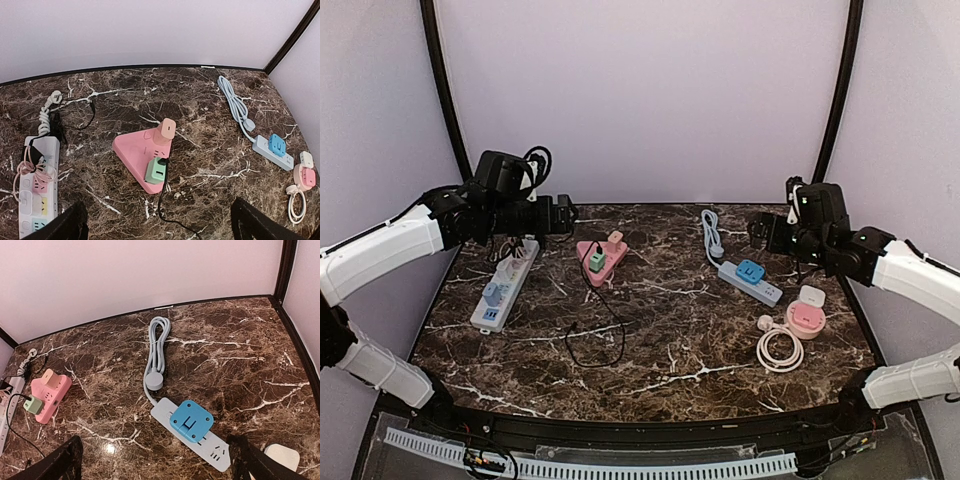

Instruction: Pull the plug off the socket

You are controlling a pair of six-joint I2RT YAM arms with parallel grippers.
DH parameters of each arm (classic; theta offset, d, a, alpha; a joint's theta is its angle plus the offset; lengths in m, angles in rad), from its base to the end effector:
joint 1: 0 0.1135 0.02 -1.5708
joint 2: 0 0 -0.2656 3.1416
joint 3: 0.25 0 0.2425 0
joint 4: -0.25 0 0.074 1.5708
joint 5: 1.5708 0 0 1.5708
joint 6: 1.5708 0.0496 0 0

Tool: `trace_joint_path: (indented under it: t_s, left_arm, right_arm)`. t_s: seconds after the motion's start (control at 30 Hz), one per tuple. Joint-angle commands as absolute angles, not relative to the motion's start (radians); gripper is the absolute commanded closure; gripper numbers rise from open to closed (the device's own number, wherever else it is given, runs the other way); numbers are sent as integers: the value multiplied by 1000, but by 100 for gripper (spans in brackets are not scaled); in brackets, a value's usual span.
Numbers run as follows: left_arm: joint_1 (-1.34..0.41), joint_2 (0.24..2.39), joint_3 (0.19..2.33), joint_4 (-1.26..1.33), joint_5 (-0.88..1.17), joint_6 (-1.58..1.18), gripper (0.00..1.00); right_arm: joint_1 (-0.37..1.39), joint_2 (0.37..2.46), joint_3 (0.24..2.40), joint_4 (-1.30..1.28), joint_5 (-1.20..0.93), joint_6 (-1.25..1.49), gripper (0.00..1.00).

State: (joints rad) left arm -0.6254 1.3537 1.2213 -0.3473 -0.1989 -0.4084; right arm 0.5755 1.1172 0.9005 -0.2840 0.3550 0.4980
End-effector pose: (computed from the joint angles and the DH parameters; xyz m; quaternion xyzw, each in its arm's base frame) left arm 0.2590 -0.1749 0.3447 0.0409 0.8512 -0.1814 0.4908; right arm 0.2205 0.1225 0.3025 0.0572 0.8496 0.1261 0.5090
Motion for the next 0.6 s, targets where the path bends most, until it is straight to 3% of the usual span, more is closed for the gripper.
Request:
trace_joint_path:
  t_s: [0.0, 0.33, 0.57]
  left_arm:
    - [-624, 1342, 1220, -360, -203, -414, 1]
    - [-624, 1333, 1215, -354, -172, -433, 1]
    - [-624, 1322, 1207, -359, -141, -440, 1]
  right_arm:
    - [572, 1121, 905, -245, 312, 474, 1]
    - [500, 1172, 924, -253, 200, 464, 1]
    - [332, 1246, 910, -217, -7, 492, 1]
